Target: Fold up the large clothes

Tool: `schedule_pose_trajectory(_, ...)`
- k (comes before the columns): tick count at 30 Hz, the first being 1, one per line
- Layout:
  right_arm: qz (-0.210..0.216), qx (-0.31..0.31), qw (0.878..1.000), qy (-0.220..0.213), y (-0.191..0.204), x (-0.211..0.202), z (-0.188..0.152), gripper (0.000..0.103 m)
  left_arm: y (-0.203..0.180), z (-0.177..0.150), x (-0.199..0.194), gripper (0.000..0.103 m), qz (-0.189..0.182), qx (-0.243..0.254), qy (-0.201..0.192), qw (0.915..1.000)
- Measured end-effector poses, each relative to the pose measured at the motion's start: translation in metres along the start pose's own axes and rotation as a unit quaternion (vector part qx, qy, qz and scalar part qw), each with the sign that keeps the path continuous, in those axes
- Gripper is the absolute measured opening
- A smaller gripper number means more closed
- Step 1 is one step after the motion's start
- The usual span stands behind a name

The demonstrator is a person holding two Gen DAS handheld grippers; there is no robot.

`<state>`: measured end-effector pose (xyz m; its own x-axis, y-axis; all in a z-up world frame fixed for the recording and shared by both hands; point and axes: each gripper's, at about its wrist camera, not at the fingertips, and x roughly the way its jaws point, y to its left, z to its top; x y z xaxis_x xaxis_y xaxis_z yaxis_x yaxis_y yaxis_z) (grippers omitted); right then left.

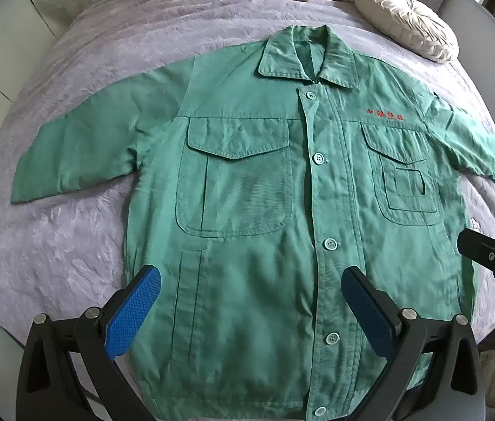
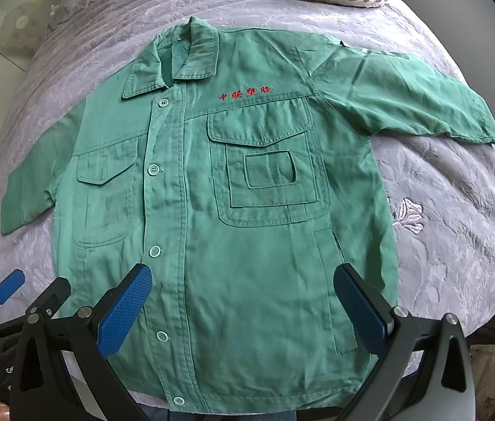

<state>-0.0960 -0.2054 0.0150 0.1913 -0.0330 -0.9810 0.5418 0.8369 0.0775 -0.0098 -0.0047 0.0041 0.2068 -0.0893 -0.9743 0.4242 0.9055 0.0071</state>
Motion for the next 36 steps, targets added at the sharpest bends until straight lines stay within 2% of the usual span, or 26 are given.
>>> schedule_pose_trajectory(36,-0.003,-0.002,1.000,0.004,0.0026,0.0027,-0.0060,0.103,-0.0025,-0.0054,0.0044,0.103,-0.004,0.000,0.009,1.0000)
